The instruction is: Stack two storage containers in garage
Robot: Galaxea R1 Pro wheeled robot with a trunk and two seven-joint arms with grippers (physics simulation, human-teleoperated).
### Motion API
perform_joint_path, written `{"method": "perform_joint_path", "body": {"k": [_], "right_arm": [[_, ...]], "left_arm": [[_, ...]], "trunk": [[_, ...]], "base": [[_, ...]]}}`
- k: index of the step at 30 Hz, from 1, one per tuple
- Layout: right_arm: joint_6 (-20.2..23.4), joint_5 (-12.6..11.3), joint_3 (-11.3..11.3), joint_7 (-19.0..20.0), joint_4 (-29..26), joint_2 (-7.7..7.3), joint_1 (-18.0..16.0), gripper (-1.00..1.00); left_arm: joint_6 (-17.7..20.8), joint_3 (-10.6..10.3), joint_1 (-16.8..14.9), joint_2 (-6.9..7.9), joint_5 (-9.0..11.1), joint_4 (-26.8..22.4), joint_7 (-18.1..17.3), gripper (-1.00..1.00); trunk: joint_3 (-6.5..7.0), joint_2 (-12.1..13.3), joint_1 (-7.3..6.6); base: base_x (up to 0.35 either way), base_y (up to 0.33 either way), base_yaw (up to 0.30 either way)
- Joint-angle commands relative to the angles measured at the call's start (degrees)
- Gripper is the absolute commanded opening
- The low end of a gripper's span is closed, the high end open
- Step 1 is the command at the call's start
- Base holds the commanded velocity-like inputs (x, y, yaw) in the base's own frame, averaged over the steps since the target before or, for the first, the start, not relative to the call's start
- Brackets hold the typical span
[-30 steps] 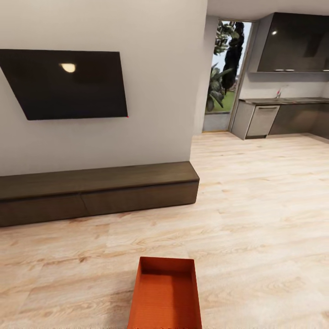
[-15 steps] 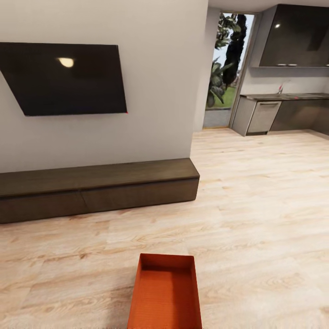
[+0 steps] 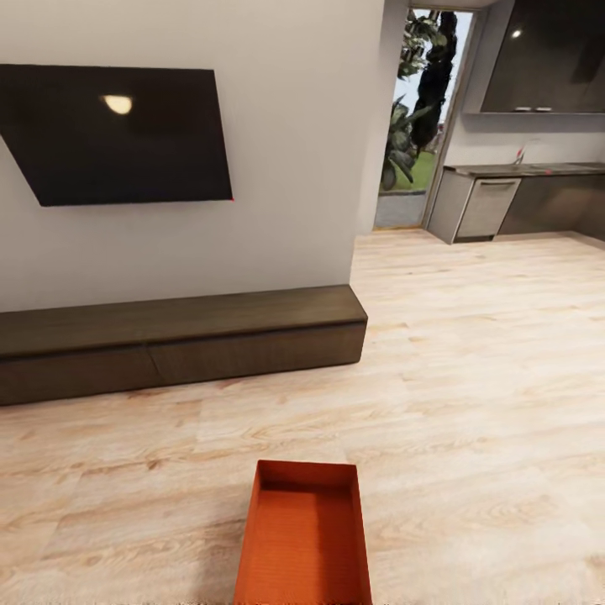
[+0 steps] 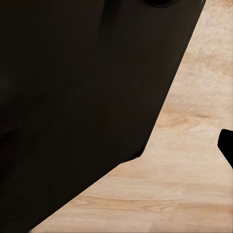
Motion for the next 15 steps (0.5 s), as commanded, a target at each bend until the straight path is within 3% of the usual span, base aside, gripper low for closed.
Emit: {"method": "perform_joint_path", "body": {"k": [1, 15], "right_arm": [[-0.31, -0.49, 0.48, -0.07, 0.17, 0.05, -0.05, 1.0], [-0.31, -0.43, 0.48, -0.07, 0.19, 0.05, -0.05, 1.0]], "left_arm": [[-0.16, 0.0, -0.02, 0.0, 0.3, 0.04, 0.01, 1.0], [-0.16, 0.0, -0.02, 0.0, 0.27, 0.04, 0.01, 1.0]], "trunk": [[-0.14, -0.02, 0.0], [-1.44, -0.02, 0.0]], "base": [[0.0, 0.0, 0.0], [0.0, 0.0, 0.0]]}}
